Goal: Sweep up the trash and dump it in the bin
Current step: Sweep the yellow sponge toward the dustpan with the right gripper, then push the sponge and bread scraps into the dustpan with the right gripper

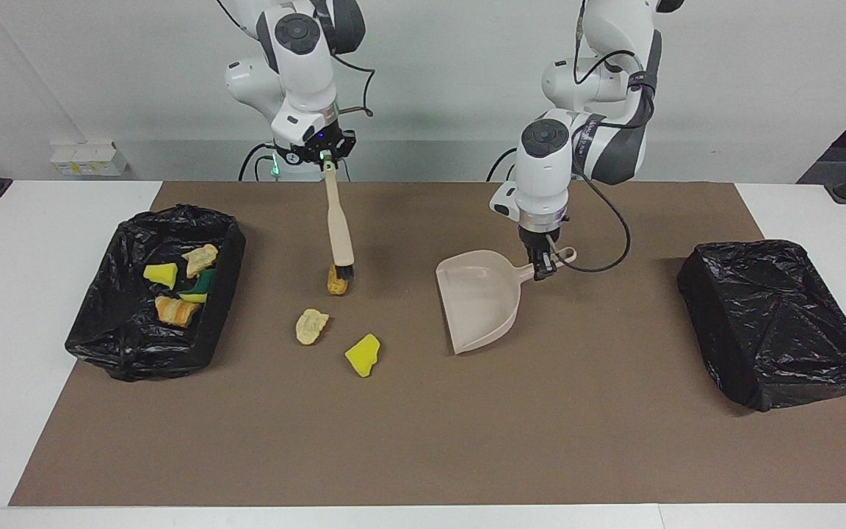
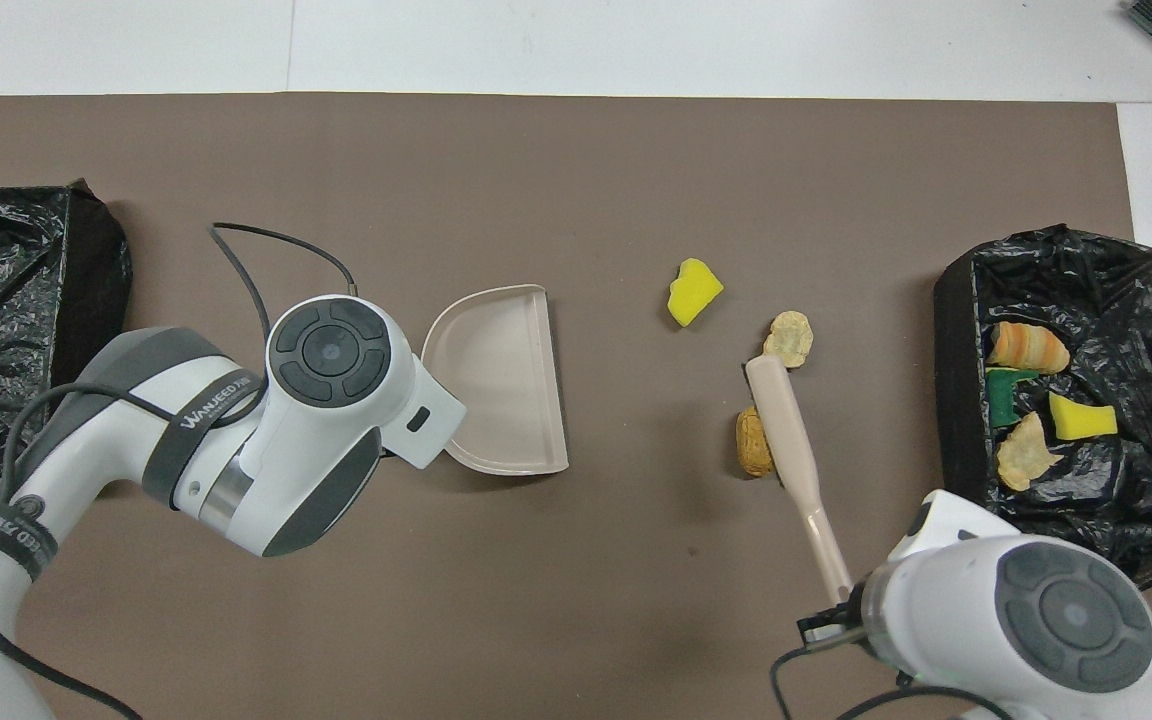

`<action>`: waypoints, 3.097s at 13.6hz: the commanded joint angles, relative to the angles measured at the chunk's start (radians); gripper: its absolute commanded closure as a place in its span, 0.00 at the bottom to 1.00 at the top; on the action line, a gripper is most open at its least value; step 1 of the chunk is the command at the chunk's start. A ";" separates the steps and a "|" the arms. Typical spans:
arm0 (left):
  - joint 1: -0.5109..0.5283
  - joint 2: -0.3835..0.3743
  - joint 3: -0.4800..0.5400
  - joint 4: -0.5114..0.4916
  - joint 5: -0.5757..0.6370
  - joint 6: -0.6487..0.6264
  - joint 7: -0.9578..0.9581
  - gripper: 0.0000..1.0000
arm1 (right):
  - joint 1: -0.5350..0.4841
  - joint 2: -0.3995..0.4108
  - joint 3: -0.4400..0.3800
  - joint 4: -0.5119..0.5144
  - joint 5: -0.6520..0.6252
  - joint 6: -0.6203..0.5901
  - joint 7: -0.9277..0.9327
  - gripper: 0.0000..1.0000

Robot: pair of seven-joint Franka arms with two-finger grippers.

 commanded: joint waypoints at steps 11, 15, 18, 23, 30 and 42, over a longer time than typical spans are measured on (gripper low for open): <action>0.032 0.099 -0.010 0.083 0.026 0.001 0.050 1.00 | -0.143 0.530 0.017 0.272 -0.304 0.198 -0.056 1.00; 0.032 0.081 -0.010 0.051 0.028 -0.006 0.044 1.00 | -0.101 0.553 0.019 0.281 -0.086 0.185 0.026 1.00; 0.030 0.078 -0.010 0.046 0.028 -0.009 0.033 1.00 | -0.042 0.582 0.022 0.299 0.057 0.197 0.075 1.00; 0.020 0.068 -0.012 0.031 0.028 -0.009 -0.019 1.00 | 0.125 0.673 0.023 0.399 0.243 0.301 0.109 1.00; 0.020 0.055 -0.016 0.010 0.026 -0.008 -0.031 1.00 | 0.289 0.671 0.023 0.463 0.573 0.323 0.118 1.00; 0.020 0.021 -0.021 -0.043 0.026 -0.009 -0.030 1.00 | -0.019 0.325 0.013 0.162 0.016 -0.069 0.016 1.00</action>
